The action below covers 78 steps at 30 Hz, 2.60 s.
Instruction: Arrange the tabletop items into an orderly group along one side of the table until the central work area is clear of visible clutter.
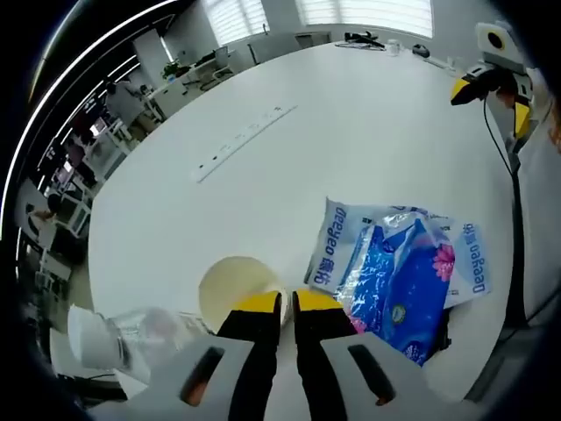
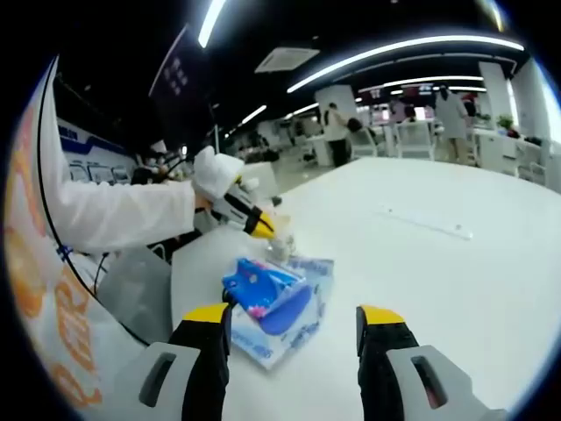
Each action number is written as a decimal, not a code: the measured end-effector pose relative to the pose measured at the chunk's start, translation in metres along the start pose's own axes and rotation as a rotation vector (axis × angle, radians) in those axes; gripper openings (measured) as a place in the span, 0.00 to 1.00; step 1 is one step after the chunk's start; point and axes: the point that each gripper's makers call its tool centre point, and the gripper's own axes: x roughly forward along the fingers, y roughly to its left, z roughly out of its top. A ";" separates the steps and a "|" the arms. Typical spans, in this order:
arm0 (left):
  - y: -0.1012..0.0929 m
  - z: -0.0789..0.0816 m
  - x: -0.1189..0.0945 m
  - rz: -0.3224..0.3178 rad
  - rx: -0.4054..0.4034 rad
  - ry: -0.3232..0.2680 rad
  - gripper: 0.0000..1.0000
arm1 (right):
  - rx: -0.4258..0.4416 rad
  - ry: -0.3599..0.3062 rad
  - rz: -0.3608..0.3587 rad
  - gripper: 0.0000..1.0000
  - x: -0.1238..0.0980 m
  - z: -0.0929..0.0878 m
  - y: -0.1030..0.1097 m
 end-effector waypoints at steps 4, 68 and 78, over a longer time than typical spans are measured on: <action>-0.001 0.001 -0.005 0.019 -0.022 0.011 0.17 | 0.008 -0.001 0.000 0.58 -0.001 -0.001 -0.001; -0.076 -0.061 -0.064 0.209 -0.769 -0.218 0.37 | 0.242 0.123 0.013 0.56 0.063 -0.030 0.016; -0.079 -0.066 -0.062 0.209 -0.817 -0.216 0.28 | 0.327 0.187 0.021 0.42 0.102 -0.049 0.019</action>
